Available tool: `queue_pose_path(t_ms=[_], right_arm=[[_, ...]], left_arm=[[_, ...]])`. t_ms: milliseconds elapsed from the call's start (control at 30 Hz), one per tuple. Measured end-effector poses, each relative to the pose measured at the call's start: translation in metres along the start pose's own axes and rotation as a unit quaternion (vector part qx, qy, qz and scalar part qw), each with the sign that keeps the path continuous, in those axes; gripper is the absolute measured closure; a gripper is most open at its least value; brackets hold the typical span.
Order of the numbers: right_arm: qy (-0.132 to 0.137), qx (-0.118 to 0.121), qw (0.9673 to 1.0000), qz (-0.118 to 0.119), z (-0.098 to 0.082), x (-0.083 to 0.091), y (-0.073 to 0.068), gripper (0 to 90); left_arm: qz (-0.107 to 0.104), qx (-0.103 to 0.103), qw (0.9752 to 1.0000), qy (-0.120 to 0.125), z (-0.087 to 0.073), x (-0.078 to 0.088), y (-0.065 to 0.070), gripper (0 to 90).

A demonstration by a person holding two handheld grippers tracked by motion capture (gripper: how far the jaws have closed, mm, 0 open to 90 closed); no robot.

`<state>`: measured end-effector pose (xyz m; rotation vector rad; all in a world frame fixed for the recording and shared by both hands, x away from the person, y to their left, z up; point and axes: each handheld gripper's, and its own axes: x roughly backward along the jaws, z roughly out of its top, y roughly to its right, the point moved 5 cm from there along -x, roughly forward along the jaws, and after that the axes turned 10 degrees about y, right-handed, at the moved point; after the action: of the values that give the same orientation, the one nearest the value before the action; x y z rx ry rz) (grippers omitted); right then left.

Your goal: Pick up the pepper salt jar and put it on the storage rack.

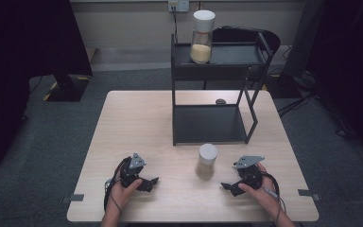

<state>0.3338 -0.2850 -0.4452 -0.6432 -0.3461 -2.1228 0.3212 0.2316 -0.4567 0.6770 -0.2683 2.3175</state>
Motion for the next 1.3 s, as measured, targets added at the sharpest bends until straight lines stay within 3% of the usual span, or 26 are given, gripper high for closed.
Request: queue_pose_path(t_ms=[433,900,1033,1300], right_arm=[[0.023,0.012,0.9993,0.028,0.031,-0.003,-0.002,1.4],[0.064,-0.002,0.9964,0.056,0.057,-0.017,-0.007,2.7],[0.086,-0.006,0.994,0.068,0.061,-0.023,-0.008,11.7],[0.106,-0.009,0.9924,0.062,0.066,-0.031,-0.01,27.0]], left_arm=[[0.0,0.0,1.0,0.0,0.0,0.0,0.0,0.0],[0.0,0.0,1.0,0.0,0.0,0.0,0.0,0.0],[0.0,0.0,1.0,0.0,0.0,0.0,0.0,0.0],[0.0,0.0,1.0,0.0,0.0,0.0,0.0,0.0]])
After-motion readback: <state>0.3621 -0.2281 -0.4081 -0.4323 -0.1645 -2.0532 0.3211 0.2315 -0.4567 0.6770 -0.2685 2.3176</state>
